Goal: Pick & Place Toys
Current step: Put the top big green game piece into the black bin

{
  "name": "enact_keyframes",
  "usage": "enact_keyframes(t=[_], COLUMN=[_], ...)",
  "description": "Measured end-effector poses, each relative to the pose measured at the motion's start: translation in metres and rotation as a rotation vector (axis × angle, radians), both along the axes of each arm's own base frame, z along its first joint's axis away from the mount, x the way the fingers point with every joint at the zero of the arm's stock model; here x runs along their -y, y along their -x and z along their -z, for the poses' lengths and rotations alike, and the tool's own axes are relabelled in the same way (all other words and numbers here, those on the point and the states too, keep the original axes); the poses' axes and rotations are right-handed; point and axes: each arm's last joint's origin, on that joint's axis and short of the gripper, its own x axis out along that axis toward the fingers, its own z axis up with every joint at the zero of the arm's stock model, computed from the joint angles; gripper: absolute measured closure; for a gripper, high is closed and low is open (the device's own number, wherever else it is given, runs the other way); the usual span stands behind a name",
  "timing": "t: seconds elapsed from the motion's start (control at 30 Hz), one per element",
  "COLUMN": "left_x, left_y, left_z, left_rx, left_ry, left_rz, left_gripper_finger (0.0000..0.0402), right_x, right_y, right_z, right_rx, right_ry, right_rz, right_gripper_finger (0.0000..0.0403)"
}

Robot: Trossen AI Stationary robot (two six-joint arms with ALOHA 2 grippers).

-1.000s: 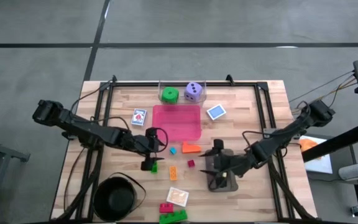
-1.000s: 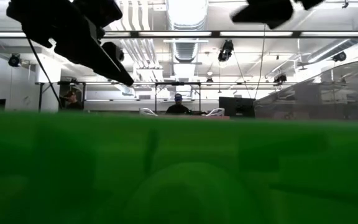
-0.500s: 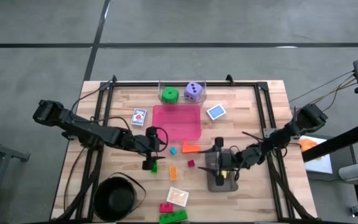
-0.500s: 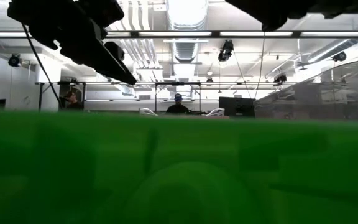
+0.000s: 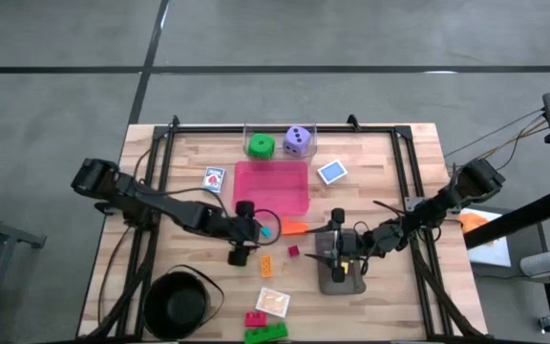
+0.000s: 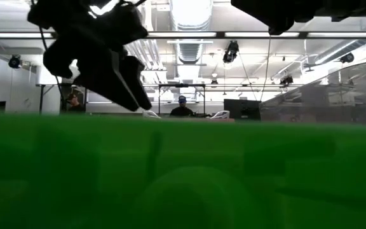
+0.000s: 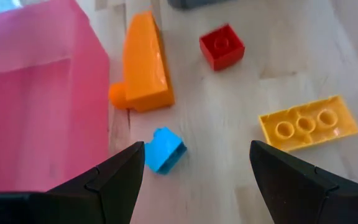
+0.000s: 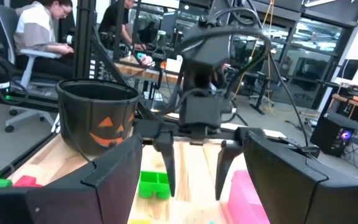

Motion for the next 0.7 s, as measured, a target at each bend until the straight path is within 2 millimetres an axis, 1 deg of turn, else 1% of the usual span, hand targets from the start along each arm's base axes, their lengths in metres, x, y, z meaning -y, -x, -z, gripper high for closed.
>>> enact_keyframes(t=[0.1, 0.2, 0.27, 0.33, 0.47, 0.57, 0.63, 0.7], left_x=[0.003, 0.004, 0.005, 0.008, 0.013, 0.014, 0.017, 0.024], left_y=[-0.011, -0.016, -0.017, -0.016, -0.001, 0.011, 0.018, 0.025], left_z=[0.003, 0.004, 0.004, -0.002, -0.012, -0.022, -0.025, -0.027], left_rx=[-0.064, -0.148, -0.199, -0.22, -0.305, -0.364, -0.372, -0.37], left_ry=[-0.033, -0.057, -0.063, -0.059, -0.08, -0.05, -0.043, -0.072], left_rz=[0.02, 0.026, 0.019, 0.018, 0.048, 0.085, 0.145, 0.231], left_gripper_finger=[0.0107, 0.0107, 0.0107, 0.0107, 0.0107, 0.0107, 0.0107, 0.0107], right_x=[0.0, 0.0, 0.0, 0.0, 0.0, 0.0, 0.0, 0.0], right_y=[0.0, 0.0, 0.0, 0.0, 0.0, 0.0, 0.0, 0.0], right_z=[0.001, 0.002, 0.003, 0.003, 0.004, 0.004, 0.004, 0.004], right_rx=[-0.007, -0.018, -0.021, -0.024, -0.036, -0.037, -0.04, -0.04], right_ry=[0.002, 0.004, 0.002, 0.003, 0.007, 0.007, 0.009, 0.009], right_rz=[0.0, 0.0, -0.001, -0.002, -0.002, -0.002, -0.002, -0.002], right_gripper_finger=[0.0124, 0.0124, 0.0124, 0.0124, 0.0124, 0.0124, 0.0124, 0.0124])
